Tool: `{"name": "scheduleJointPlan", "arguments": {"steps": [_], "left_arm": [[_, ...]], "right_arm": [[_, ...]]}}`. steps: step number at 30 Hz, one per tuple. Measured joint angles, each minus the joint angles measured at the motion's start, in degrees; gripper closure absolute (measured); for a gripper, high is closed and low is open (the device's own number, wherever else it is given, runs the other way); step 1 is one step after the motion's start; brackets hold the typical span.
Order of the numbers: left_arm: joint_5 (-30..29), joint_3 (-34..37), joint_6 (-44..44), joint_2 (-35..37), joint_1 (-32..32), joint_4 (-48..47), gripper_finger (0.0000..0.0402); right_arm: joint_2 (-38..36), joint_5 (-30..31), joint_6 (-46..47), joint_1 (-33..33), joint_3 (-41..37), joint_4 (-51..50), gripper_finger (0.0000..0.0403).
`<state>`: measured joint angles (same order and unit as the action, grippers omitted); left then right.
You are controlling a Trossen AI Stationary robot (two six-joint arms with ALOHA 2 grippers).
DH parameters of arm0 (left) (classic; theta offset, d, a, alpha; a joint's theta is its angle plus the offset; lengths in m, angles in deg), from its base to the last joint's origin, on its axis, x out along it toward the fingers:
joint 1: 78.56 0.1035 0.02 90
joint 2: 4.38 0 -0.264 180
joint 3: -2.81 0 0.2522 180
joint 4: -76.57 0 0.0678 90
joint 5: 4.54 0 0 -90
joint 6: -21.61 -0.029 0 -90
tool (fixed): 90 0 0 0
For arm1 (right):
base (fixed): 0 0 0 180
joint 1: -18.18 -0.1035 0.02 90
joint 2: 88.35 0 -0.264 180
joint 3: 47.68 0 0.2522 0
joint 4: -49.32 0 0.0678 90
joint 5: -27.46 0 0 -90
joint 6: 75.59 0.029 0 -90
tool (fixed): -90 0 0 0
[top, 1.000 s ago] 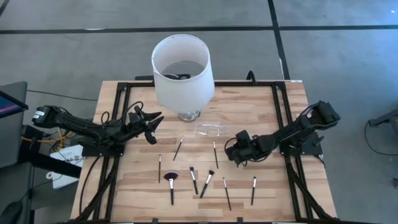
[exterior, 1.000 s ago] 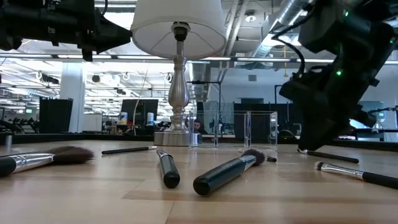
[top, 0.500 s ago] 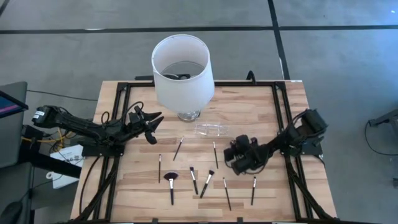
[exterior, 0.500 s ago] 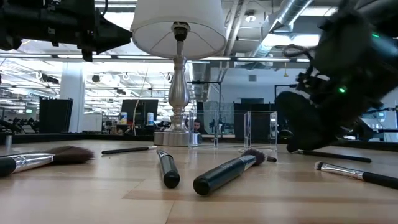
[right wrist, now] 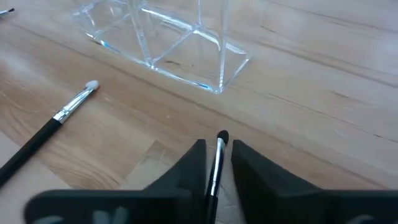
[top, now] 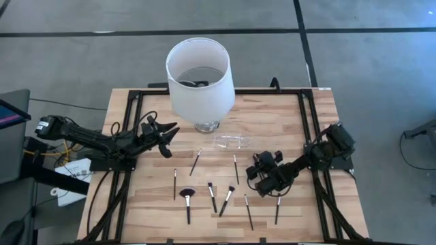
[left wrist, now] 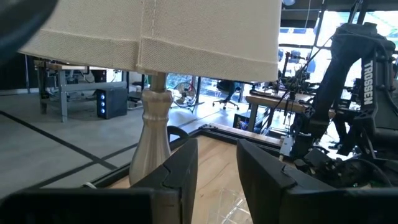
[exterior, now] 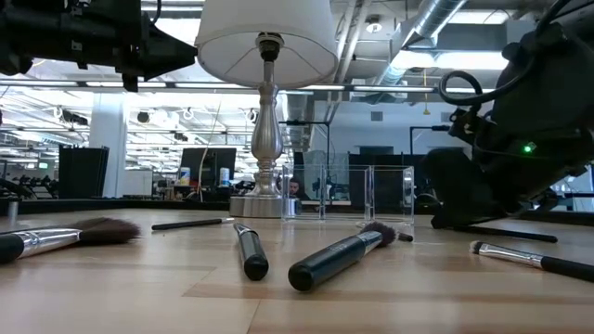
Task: Put items in baskets/containers
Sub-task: Put the black eyeshadow brush into the transparent organizer
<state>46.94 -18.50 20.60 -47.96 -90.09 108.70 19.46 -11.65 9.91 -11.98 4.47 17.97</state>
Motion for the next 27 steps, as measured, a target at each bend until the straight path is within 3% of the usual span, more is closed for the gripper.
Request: {"name": "scheduleJointPlan", "arguments": {"steps": [3, 10, 14, 17, 22, 24, 27], "left_arm": [[0.00, 0.00, 0.00, 0.00, 0.00, 0.01, 0.0293], [0.00, 0.00, 0.00, 0.00, 0.00, 0.00, 0.0293], [0.02, 0.02, 0.00, 0.00, -0.02, 0.00, 0.0293], [0.13, 0.02, 0.00, -0.02, -0.02, 0.00, 0.0293], [0.20, 0.04, 0.00, -0.02, 0.00, 0.04, 0.0293], [0.20, 0.04, 0.00, -0.02, 0.00, 0.03, 0.0293], [0.21, 0.04, -0.16, -0.02, 0.17, 0.07, 0.0293]], "right_arm": [[-0.04, 0.09, 0.14, 0.45, 0.05, 0.00, 0.0389], [-7.72, -4.21, -3.14, 0.45, 2.39, -3.94, 0.0396], [-16.86, 3.27, -11.63, 0.58, 3.58, -6.58, 0.0393], [-24.32, 14.04, -22.27, 0.50, 4.49, -5.58, 0.0395], [-35.70, 27.41, -54.73, -0.73, 5.86, 4.76, 0.0398], [-38.66, 30.24, -65.59, -0.76, 5.69, 9.73, 0.0396], [-40.04, 29.49, -69.04, 1.61, 5.05, 11.33, 0.0399]]}}
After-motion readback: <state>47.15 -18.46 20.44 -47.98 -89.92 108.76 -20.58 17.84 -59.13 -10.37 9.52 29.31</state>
